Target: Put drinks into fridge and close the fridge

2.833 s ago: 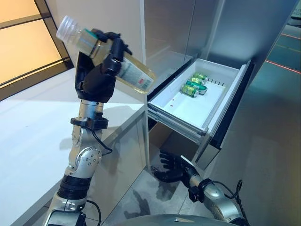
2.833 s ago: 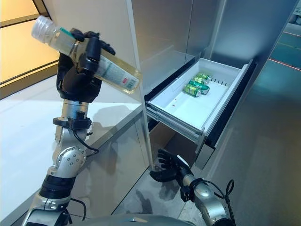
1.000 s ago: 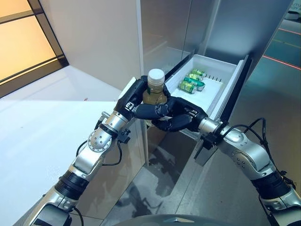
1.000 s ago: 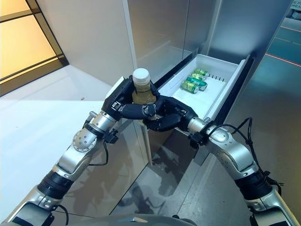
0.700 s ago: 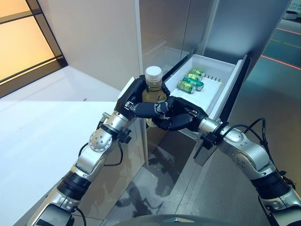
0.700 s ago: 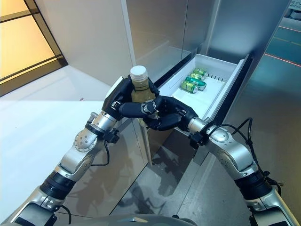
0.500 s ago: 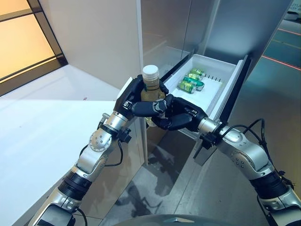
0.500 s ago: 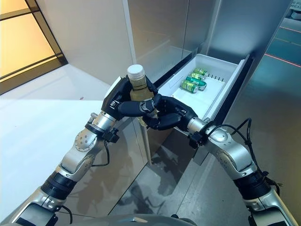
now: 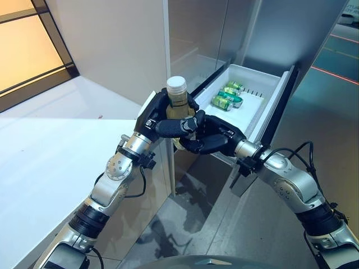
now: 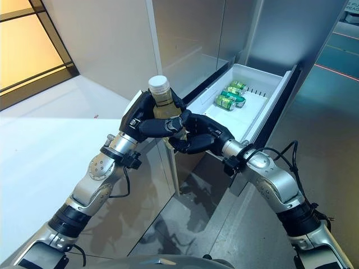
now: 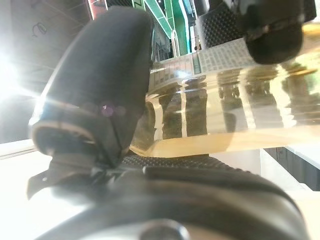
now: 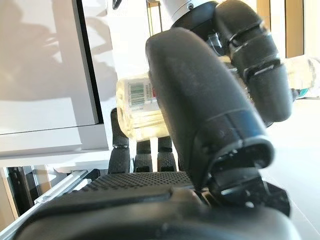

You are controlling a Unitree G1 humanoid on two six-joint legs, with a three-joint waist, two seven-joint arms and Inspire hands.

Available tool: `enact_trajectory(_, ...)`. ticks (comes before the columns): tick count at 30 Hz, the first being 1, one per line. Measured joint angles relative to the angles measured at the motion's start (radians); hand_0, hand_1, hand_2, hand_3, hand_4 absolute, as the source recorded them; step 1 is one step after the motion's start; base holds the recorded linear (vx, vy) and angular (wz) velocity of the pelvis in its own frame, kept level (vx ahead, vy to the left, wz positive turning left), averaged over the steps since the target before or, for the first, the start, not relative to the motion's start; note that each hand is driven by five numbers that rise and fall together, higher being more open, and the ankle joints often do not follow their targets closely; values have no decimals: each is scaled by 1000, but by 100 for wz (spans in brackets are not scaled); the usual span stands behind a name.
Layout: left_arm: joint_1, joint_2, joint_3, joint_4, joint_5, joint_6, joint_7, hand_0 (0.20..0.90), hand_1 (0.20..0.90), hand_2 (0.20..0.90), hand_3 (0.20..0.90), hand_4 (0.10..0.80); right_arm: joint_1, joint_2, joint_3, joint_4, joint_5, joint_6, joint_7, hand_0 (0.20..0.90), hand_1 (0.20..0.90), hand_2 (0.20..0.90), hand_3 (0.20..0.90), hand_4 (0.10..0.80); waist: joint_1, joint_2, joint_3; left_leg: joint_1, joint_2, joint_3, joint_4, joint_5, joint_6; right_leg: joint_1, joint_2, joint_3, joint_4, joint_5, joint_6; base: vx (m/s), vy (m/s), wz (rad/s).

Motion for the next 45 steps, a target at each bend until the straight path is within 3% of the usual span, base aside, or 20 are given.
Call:
enact_trajectory(23,-2,-19,-1,0,3,0,50,300,300,300,200,100,-93,61,67,37,5,9,-84,900,900,900,900,800,23,-7,3,9,-1,14,0,-1,1,0,-1,16,0,5,2,3,2,-1)
enact_trajectory(24,-2,-21,-1,0,3,0,51,300,300,300,200,100,-94,67,67,38,11,10,-98,573,573,573,518,418,23,-7,3,9,-1,14,0,-1,1,0,-1,16,0,5,2,0,0,0)
enact_trajectory(25,-2,-24,-1,0,3,0,51,300,300,300,200,100,-94,67,67,38,22,11,-110,300,300,300,200,100,23,-7,3,9,-1,14,0,-1,1,0,-1,16,0,5,2,0,0,0)
enact_trajectory(45,-2,-24,-13,0,-13,2,13,300,300,300,200,100,-94,65,93,35,-15,15,-149,300,300,300,200,100,21,-6,3,7,-1,12,0,-1,1,1,-1,15,0,5,2,0,0,0)
